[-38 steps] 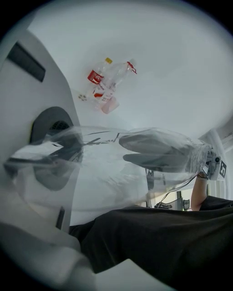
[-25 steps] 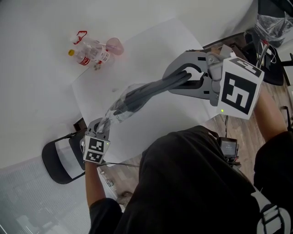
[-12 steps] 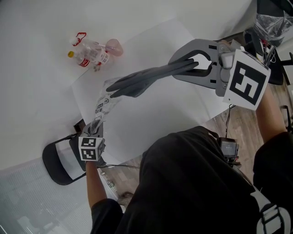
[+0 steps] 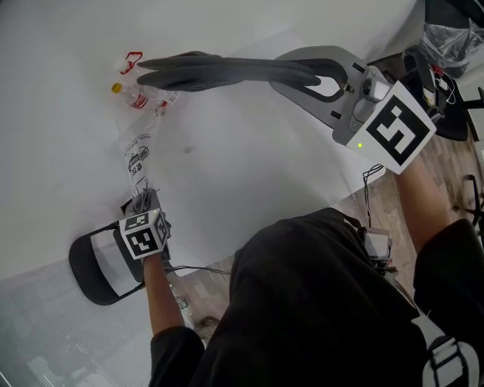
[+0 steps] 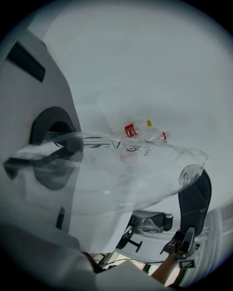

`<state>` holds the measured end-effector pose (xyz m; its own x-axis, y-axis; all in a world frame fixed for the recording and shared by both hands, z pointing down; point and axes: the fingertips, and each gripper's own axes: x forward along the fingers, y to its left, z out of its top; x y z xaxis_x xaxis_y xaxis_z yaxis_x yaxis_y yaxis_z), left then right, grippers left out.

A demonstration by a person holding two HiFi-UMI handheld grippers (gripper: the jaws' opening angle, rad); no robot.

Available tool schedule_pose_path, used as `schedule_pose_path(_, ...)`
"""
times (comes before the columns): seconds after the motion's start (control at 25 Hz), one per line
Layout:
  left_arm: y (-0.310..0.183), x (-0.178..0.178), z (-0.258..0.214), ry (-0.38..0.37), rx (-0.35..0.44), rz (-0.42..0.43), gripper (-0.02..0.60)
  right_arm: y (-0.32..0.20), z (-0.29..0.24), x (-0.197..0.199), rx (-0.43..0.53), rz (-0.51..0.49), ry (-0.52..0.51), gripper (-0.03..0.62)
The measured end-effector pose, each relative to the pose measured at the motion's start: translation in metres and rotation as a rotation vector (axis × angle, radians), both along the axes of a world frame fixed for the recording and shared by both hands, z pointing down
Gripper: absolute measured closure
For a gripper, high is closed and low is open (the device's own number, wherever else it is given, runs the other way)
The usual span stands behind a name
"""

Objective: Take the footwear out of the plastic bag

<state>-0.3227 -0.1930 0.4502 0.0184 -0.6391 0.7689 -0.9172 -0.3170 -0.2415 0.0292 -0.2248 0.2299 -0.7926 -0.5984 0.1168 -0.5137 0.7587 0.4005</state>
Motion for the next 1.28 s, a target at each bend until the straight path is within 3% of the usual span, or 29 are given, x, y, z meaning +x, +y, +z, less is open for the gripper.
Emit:
schedule_pose_path(0.2,-0.013,0.016,-0.008,0.06,0.046,-0.106,0.558,-0.012,0.016,0.001,-0.03,0.146,-0.088,0.516)
schedule_pose_path(0.44,-0.016,0.041,-0.005,0.104,0.055,-0.121,0.558,-0.011,0.049,-0.004,-0.048,0.214,-0.03,0.516)
schedule_pose_path(0.88,0.004,0.077,0.021,0.194,-0.007,-0.14,0.557,0.001,0.094,-0.005,-0.172,0.259,-0.094,0.516)
schedule_pose_path(1.28,0.016,0.09,0.035,0.193,-0.039,-0.11,0.558,0.01,0.107,-0.006,-0.2,0.254,-0.085,0.516)
